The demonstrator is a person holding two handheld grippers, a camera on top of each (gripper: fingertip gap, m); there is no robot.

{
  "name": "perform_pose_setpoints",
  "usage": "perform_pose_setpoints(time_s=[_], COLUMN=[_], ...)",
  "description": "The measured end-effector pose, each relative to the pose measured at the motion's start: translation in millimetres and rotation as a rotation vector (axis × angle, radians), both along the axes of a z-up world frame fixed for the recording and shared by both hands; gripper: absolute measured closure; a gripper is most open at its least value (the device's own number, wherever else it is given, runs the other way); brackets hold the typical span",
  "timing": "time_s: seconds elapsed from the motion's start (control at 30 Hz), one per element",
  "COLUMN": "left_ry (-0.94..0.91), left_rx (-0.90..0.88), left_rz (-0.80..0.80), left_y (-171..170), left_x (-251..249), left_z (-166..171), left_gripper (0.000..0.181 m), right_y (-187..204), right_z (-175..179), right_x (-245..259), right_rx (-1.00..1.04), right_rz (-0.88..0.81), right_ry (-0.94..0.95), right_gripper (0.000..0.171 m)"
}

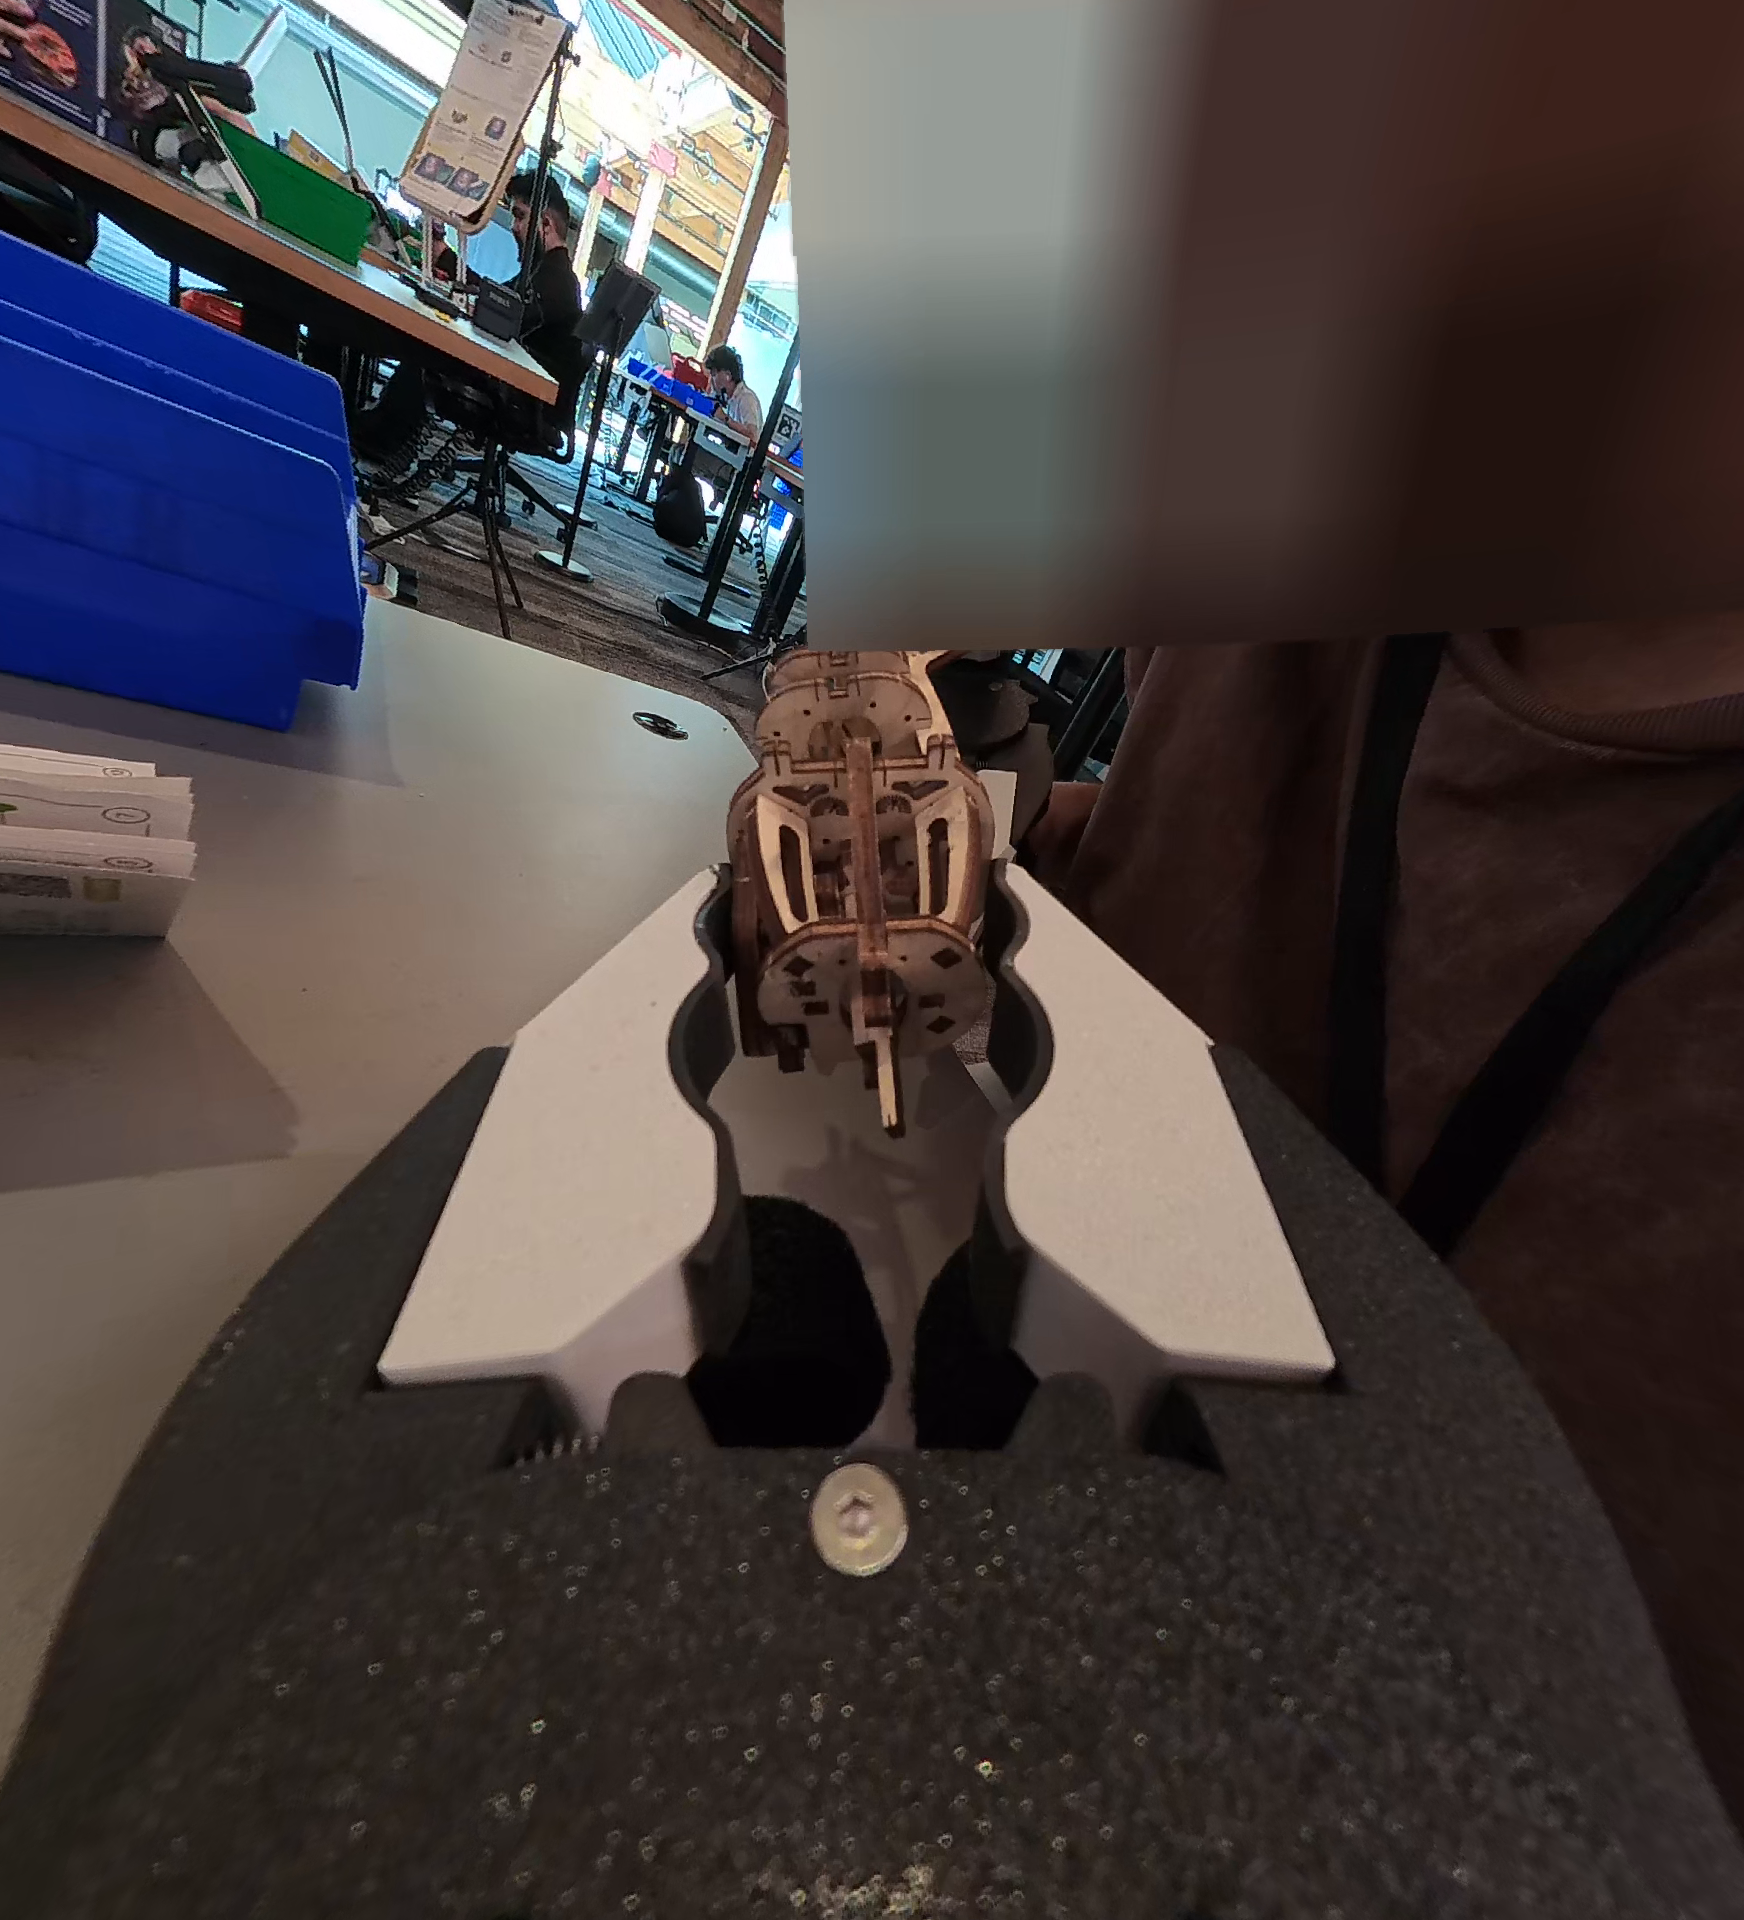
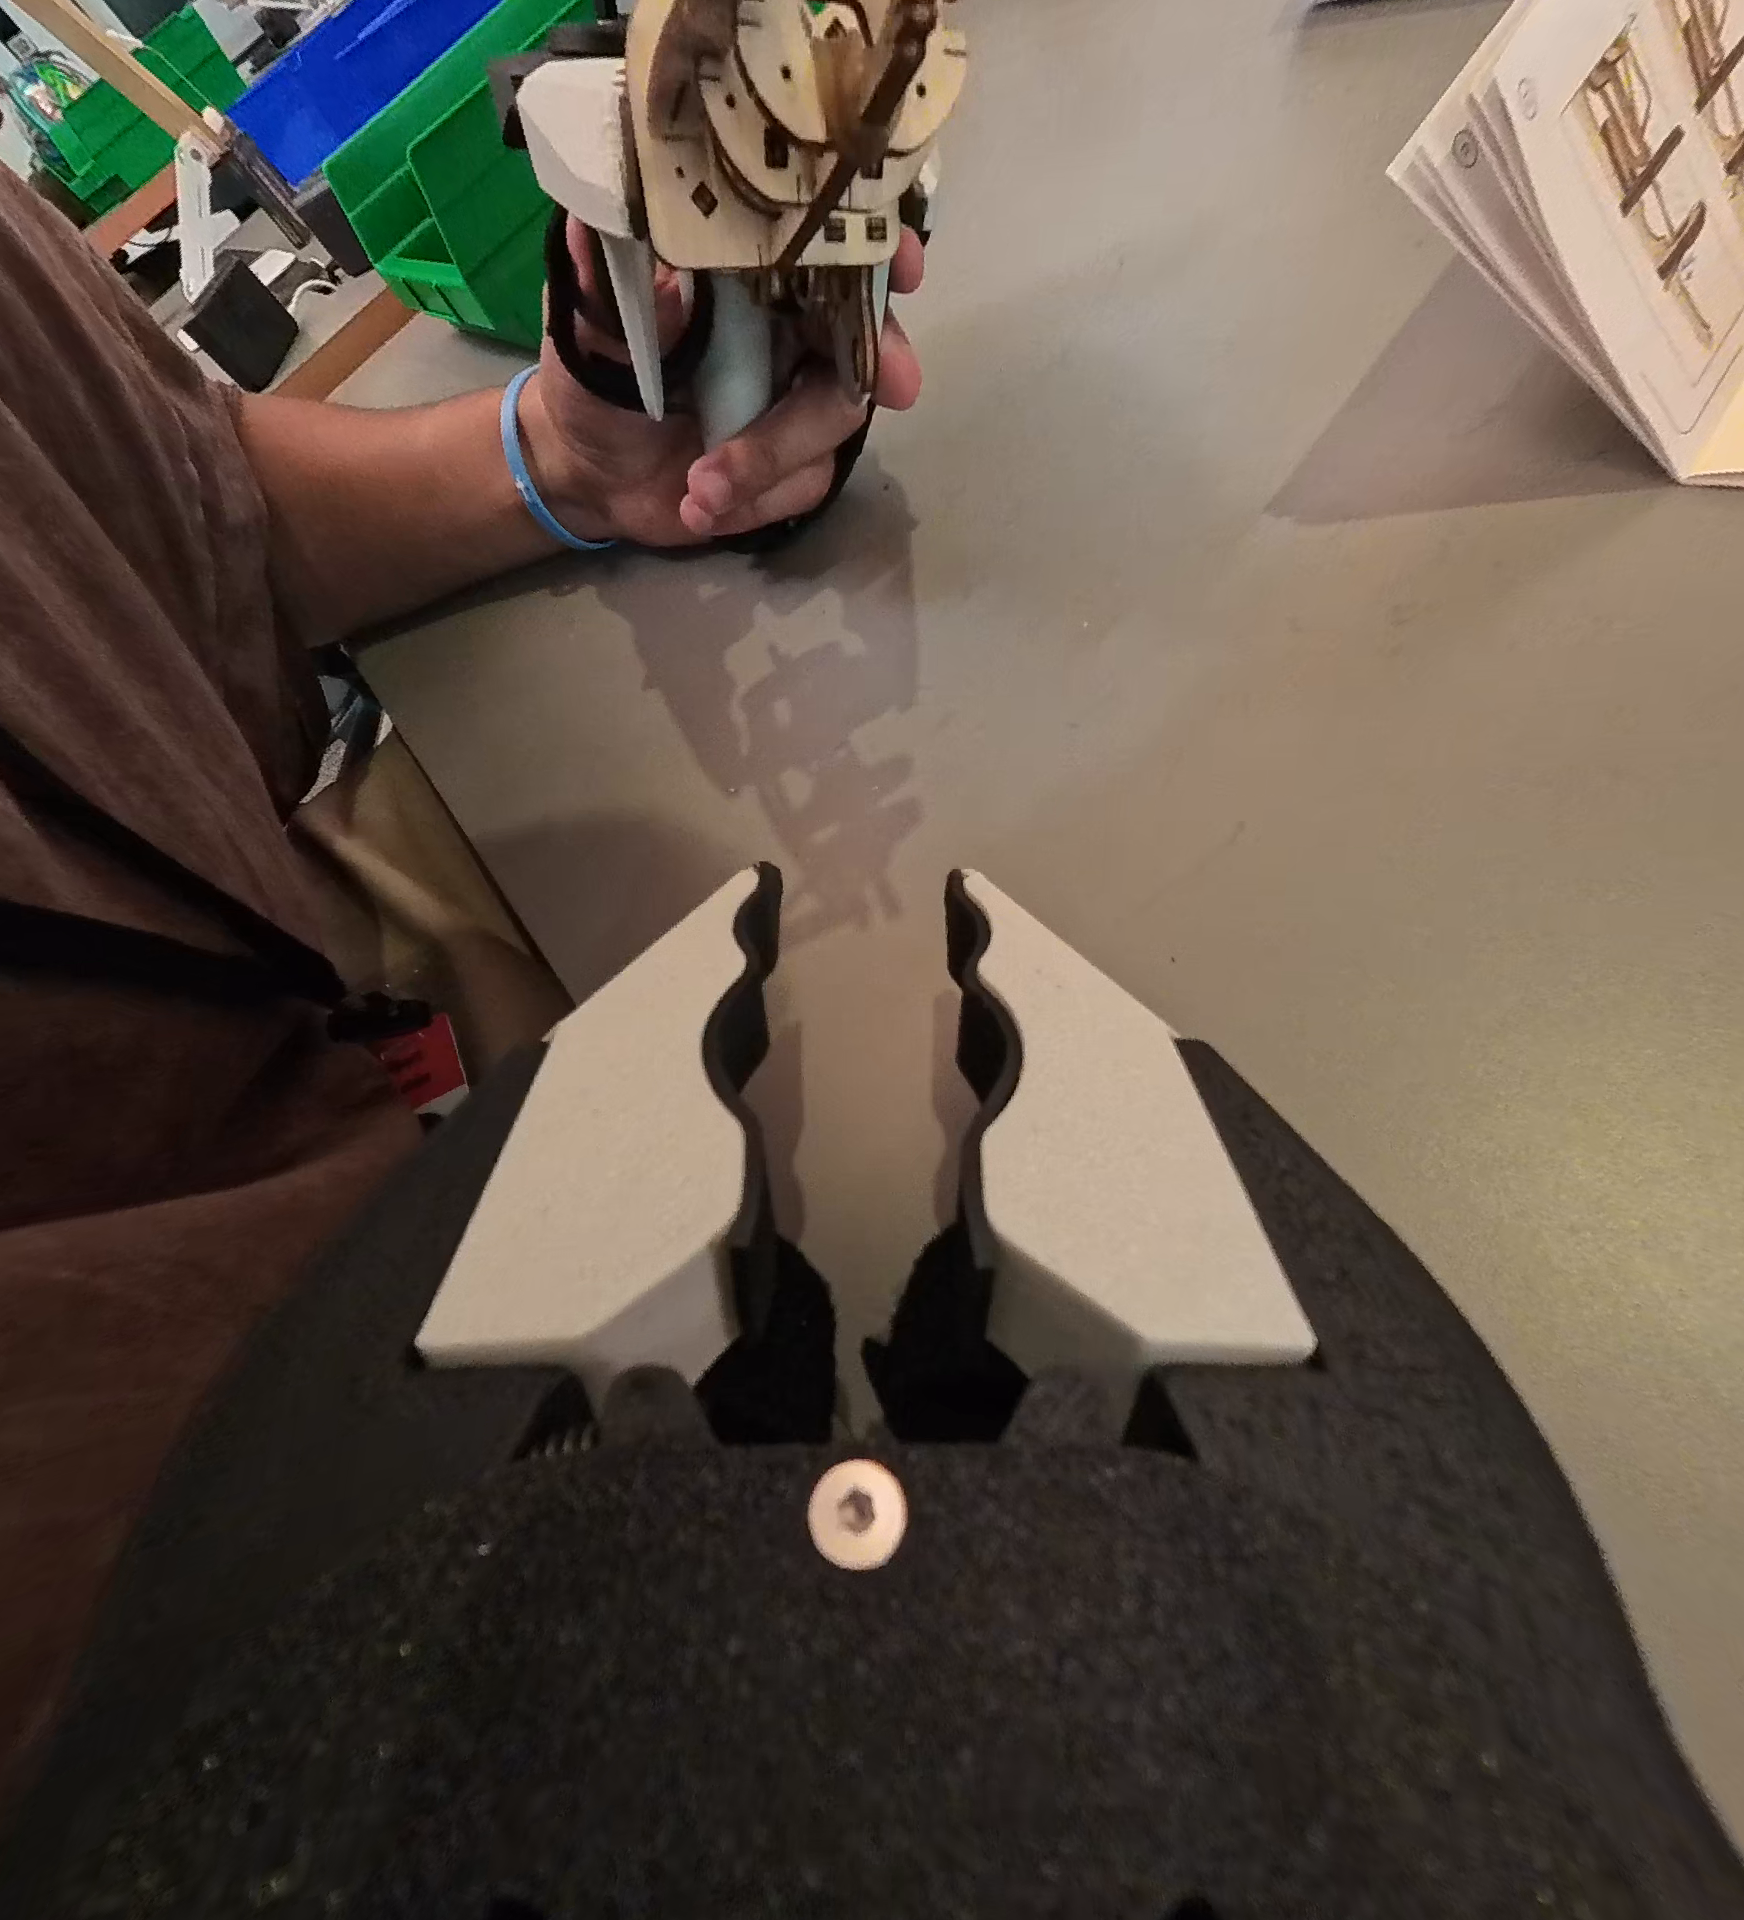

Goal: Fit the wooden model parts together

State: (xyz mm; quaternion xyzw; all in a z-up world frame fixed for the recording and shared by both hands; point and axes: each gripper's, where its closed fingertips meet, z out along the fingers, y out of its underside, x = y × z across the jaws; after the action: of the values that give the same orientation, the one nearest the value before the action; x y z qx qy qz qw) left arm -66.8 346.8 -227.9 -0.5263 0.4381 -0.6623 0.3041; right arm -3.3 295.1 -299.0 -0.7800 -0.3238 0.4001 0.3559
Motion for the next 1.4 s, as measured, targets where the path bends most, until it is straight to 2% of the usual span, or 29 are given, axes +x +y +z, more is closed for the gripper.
perform_pose_setpoints(time_s=[1.1, 1.2, 1.27, 1.33, 1.4], left_ry=[-0.003, -0.013, -0.023, -0.032, -0.093], left_rx=[-0.008, -0.073, -0.189, -0.311, -0.456], left_rz=[-0.018, -0.118, -0.262, -0.325, -0.462], left_y=[-2.5, -14.7, -30.7, -34.8, -45.1], left_x=[-0.9, -1.6, -2.1, 1.3, -4.4], left_z=[0.3, 1.6, 3.7, 7.4, 20.1], left_gripper=[0.137, 0.138, 0.138, 0.137, 0.137], right_y=[-3.9, 2.3, 12.1, 20.3, 18.3], right_z=[2.2, 7.3, 24.4, 46.8, 63.5], right_x=[0.4, 3.6, 4.3, 1.1, -8.6], right_rx=[0.002, 0.071, 0.225, 0.401, 0.538], right_rz=[0.0, -0.022, -0.044, -0.054, -0.003], right_ry=[-0.002, 0.001, 0.046, 0.093, 0.112], right_gripper=[0.14, 0.134, 0.135, 0.135, 0.132])
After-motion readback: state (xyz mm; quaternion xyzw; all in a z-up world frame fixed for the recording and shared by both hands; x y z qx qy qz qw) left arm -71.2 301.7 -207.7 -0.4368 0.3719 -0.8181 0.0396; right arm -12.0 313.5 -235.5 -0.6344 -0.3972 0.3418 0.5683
